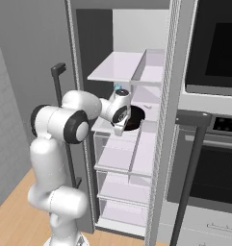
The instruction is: Pick the chicken drumstick and bell pepper from their plates and place them in the bowl. Then put the bowl in the fridge.
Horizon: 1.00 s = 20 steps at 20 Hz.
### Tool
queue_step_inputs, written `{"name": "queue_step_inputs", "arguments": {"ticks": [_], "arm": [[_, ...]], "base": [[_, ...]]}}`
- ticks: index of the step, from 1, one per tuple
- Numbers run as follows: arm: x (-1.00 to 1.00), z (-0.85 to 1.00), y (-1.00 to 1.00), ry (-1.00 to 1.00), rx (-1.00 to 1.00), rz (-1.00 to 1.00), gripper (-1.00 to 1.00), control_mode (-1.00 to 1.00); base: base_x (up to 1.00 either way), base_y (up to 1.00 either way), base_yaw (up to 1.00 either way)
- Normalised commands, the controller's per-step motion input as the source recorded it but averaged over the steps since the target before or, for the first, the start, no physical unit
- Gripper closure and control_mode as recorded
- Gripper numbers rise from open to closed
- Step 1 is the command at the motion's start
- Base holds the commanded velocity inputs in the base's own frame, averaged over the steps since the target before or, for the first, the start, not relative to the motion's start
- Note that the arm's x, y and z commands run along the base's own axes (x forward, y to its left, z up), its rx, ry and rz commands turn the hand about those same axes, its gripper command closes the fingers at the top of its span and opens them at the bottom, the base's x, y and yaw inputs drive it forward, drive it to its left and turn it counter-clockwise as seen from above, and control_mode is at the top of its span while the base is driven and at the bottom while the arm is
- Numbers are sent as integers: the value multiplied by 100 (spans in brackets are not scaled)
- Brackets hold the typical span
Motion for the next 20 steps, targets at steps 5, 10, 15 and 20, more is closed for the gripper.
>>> {"name": "queue_step_inputs", "arguments": {"ticks": [5, 10, 15, 20], "arm": [[39, -24, -6, 9, 0, 0, 100, -100], [35, -16, -2, 4, 0, 1, 100, -100], [29, -12, -1, 0, 0, 4, 100, -100], [16, -16, -3, 0, 0, 5, -100, -100]], "base": [[0, 0, 0], [0, 0, 0], [0, 0, 0], [0, 0, 0]]}}
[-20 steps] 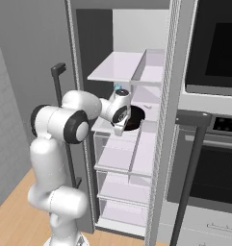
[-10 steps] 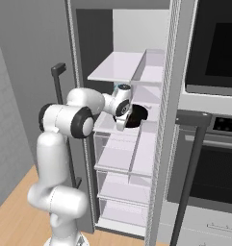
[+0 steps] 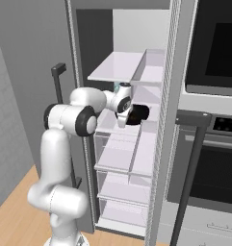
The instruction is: Pick the chicken drumstick and bell pepper from their plates and place them in the bowl. Then put the bowl in the fridge.
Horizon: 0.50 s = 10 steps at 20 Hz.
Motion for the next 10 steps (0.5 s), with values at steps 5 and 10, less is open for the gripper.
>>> {"name": "queue_step_inputs", "arguments": {"ticks": [5, 10], "arm": [[1, -13, -2, 0, 0, 5, -100, -100], [-15, 0, -5, 0, 0, 6, -100, -100]], "base": [[0, 0, 0], [0, 0, 0]]}}
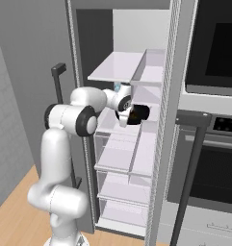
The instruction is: Pick the chicken drumstick and bell pepper from their plates and place them in the bowl. Then put the bowl in the fridge.
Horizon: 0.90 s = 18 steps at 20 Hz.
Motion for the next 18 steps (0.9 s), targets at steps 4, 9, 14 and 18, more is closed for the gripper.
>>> {"name": "queue_step_inputs", "arguments": {"ticks": [4, 9, 14, 18], "arm": [[-29, 0, 0, 0, 0, 6, -100, -100], [-23, 0, 0, -4, 0, 6, -100, -100], [-4, 0, 0, -6, 2, 5, -100, -100], [0, 0, 0, -12, 4, 5, -100, -100]], "base": [[0, 0, 0], [0, 0, 0], [0, 0, 0], [0, 0, 0]]}}
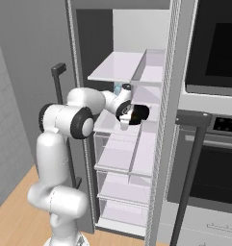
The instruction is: Pick the chicken drumstick and bell pepper from their plates and place them in the bowl. Then put the bowl in the fridge.
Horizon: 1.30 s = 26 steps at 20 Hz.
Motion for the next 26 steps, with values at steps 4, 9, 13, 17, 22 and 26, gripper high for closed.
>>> {"name": "queue_step_inputs", "arguments": {"ticks": [4, 9, 13, 17, 22, 26], "arm": [[-9, 1, 0, -17, 3, 5, -100, -100], [-50, 20, 0, -18, 1, 1, -100, -100], [-83, 36, 0, -19, 0, 0, -100, -100], [-83, 46, 20, -18, 0, 0, -100, -100], [-93, 59, 25, -6, 0, -1, -100, -100], [-100, 54, 11, 0, -2, -12, -100, -100]], "base": [[0, 0, 0], [0, 0, 0], [0, 0, 0], [0, 0, 0], [0, 0, 0], [0, 0, 0]]}}
